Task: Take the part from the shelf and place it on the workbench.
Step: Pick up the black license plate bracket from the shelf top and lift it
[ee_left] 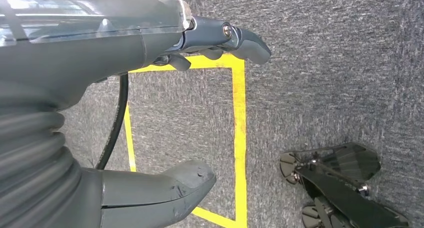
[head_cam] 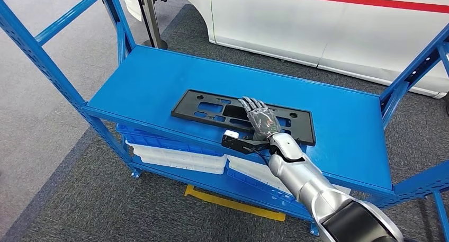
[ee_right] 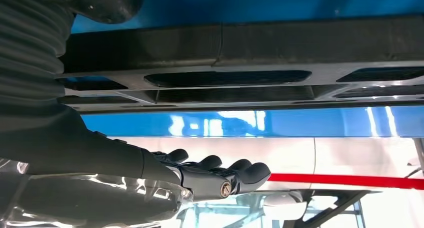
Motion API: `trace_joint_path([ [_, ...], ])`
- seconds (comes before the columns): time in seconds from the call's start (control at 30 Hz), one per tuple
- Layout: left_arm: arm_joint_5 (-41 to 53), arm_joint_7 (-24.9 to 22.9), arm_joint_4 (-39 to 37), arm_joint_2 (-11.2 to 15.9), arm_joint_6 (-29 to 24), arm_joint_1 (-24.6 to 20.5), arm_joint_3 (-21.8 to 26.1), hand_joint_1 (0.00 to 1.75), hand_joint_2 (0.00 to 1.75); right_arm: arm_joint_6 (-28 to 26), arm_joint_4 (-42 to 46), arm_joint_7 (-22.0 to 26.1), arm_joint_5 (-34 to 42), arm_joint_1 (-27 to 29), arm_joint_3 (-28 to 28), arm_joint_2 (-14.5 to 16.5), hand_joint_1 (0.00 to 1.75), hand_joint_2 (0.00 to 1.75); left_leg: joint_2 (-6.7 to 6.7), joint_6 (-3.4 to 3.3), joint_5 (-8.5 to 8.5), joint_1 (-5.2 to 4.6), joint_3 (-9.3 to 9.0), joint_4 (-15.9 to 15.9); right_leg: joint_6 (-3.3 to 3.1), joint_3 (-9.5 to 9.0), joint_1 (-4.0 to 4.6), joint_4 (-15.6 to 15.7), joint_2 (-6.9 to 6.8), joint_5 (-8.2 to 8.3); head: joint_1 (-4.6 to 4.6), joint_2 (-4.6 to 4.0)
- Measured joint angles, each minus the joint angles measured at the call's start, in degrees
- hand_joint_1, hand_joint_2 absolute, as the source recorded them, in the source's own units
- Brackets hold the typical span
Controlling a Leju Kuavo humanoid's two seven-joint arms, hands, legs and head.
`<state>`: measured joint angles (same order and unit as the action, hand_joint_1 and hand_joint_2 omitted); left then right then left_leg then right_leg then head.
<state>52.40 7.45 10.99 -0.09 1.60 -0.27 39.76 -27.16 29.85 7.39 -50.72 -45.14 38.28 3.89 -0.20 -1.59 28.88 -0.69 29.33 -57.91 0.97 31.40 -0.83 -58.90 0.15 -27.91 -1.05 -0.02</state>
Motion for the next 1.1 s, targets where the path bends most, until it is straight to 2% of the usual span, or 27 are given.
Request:
trace_joint_path([
  [0.63, 0.0, 0.0, 0.0, 0.0, 0.0, 0.0, 0.0, 0.00, 1.75, 0.0, -1.6, 0.1, -0.1, -0.5, 0.0, 0.2, 0.00, 1.75, 0.00, 0.00, 0.00, 0.00, 0.00, -0.1, 0.06, -0.05, 0.00, 0.0, 0.00, 0.04, 0.00, 0.00],
  [0.8, 0.3, 0.3, 0.0, 0.0, 0.1, 0.0, 0.0, 0.00, 1.75, 0.4, -1.8, 1.5, -1.2, -0.4, 0.0, 0.5, 0.00, 1.75, 0.01, 0.00, 0.00, 0.00, -0.01, -0.1, 0.07, -0.06, 0.00, 0.0, 0.02, 0.05, 0.00, 0.00],
  [0.87, 0.3, 0.4, 0.0, 0.0, 0.1, 0.0, 0.0, 0.00, 1.75, 0.6, -1.7, 2.0, -2.0, -0.2, 0.0, 1.1, 0.06, 1.75, 0.01, 0.00, 0.00, 0.00, -0.02, -0.1, 0.06, -0.06, 0.01, 0.0, 0.04, 0.05, 0.00, 0.00],
  [0.9, 0.4, 0.4, 0.0, 0.0, 0.1, -0.1, 0.1, 0.00, 1.75, 0.7, -1.6, 2.2, -2.3, -0.1, 0.0, 1.4, 0.15, 1.75, 0.02, 0.00, 0.00, 0.01, -0.02, -0.1, 0.06, -0.06, 0.01, 0.0, 0.05, 0.05, 0.00, 0.00],
  [0.97, 0.4, 0.4, 0.0, 0.0, 0.1, -0.1, 0.1, 0.00, 1.75, 0.9, -1.3, 2.2, -2.8, 0.3, 0.0, 2.1, 0.96, 1.75, 0.02, 0.00, 0.00, 0.01, -0.03, -0.1, 0.06, -0.06, 0.02, 0.0, 0.04, 0.05, 0.00, 0.00],
  [1.03, 0.4, 0.4, 0.0, 0.0, 0.1, -0.1, 0.4, 0.00, 1.75, 1.2, -0.9, 2.2, -3.0, 0.8, 0.0, 2.6, 1.66, 1.75, 0.02, 0.00, 0.00, 0.01, -0.02, -0.1, 0.06, -0.06, 0.03, 0.0, 0.03, 0.05, 0.00, 0.00],
  [1.1, 0.3, 0.2, 0.0, 0.0, 0.1, -0.1, 0.7, 0.00, 1.75, 1.3, -0.3, 2.3, -3.1, 1.5, 0.1, 2.9, 1.68, 1.75, 0.02, 0.00, 0.00, 0.01, -0.01, -0.1, 0.06, -0.06, 0.03, 0.0, 0.03, 0.05, 0.00, 0.00],
])
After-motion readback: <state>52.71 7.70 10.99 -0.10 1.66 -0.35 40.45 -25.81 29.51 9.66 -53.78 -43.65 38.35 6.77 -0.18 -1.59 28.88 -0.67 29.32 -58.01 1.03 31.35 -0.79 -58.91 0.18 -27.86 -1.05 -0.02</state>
